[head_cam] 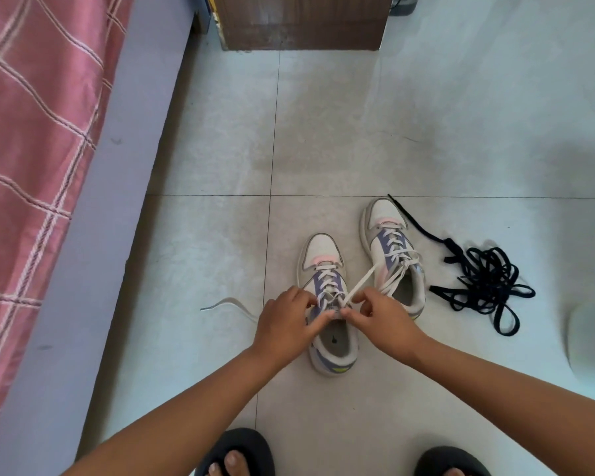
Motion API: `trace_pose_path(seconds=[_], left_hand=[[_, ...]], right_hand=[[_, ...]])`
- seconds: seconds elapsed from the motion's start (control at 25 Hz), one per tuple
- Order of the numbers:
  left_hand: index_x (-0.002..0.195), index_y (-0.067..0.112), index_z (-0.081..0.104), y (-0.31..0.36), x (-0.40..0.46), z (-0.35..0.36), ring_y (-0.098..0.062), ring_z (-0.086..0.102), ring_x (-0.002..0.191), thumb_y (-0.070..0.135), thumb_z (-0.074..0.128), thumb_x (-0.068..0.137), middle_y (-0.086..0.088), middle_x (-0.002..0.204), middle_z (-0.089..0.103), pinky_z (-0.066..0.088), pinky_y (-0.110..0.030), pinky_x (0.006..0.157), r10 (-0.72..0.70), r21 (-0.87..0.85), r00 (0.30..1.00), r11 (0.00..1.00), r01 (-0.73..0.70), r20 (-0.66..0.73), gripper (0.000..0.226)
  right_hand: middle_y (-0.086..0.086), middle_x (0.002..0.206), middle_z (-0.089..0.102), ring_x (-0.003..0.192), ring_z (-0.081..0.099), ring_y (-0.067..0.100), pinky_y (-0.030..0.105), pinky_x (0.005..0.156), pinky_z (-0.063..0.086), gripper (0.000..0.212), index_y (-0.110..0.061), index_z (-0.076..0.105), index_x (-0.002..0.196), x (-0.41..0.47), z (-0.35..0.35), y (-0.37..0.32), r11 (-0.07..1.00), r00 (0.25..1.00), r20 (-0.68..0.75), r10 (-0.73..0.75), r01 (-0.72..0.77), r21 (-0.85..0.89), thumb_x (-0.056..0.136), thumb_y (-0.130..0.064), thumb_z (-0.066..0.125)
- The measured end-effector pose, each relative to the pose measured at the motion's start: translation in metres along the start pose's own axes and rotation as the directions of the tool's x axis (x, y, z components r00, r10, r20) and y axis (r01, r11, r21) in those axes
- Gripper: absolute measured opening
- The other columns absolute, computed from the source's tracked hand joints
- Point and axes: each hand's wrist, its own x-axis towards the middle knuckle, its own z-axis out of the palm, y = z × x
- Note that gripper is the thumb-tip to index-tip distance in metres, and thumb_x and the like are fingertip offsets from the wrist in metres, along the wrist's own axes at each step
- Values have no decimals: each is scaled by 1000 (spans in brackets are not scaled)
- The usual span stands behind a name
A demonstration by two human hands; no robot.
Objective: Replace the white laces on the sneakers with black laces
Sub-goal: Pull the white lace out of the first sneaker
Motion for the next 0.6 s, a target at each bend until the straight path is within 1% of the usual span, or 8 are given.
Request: trace_pose_path(seconds=[0.08,0.24,0.32,0.4,0.48,0.52,0.56,0.6], left_hand=[[92,22,58,6,7,-1,-10,55,83,44,60,86,9,91,56,44,-25,71,-129,-131,991,982,133,34,23],[78,17,53,14,22,-5,-16,54,73,23,60,87,5,72,55,41,-26,63,-277,-353,953,885,303,123,13],[91,13,54,8,27,-14,-24,58,75,21,56,89,-3,80,60,41,-30,61,-174,-176,978,965,192,112,8],[98,9,57,0,32,-16,-26,60,68,18,69,79,-8,81,61,38,-29,51,-123,-9,991,992,123,62,25],[91,8,59,-2,46,-20,-24,58,57,18,80,67,-7,72,59,35,-27,45,-255,-51,964,964,259,70,33],[91,7,58,0,50,-26,-24,58,61,20,73,76,-8,75,59,38,-28,48,-434,-284,874,829,482,217,26],[90,5,57,-2,52,-27,-23,57,63,19,65,84,-9,77,58,40,-28,52,-504,-436,814,688,580,288,16],[85,4,58,-2,56,-31,-21,55,62,15,59,88,-9,74,57,42,-27,53,-558,-575,701,423,701,444,11]], right_hand=[[-5,71,50,62,44,7,14,54,37,16,-20,55,96,4,3,-1,985,1000,18,-10,6,172,86,-28,66],[-2,78,50,63,43,4,12,59,37,16,-20,55,85,14,3,-3,973,994,-12,-111,111,203,82,-14,68],[-5,74,49,59,43,1,11,59,37,25,-23,48,73,16,1,-2,969,990,9,-139,134,206,83,-10,67],[-9,70,47,57,44,-3,9,59,37,29,-22,45,69,16,0,-3,969,988,43,-146,134,208,84,-8,65],[-10,70,46,57,43,-1,9,59,37,28,-21,45,68,17,0,-5,972,989,53,-139,126,197,85,-8,64],[-9,71,46,58,42,1,9,58,37,28,-21,45,68,17,0,-5,975,990,52,-133,121,188,85,-8,63],[-8,71,46,59,41,2,9,57,36,28,-21,45,68,17,1,-5,976,991,50,-124,112,186,85,-8,63],[-6,72,46,60,41,3,10,57,35,27,-20,45,68,18,2,-4,977,993,47,-109,99,192,85,-8,63]])
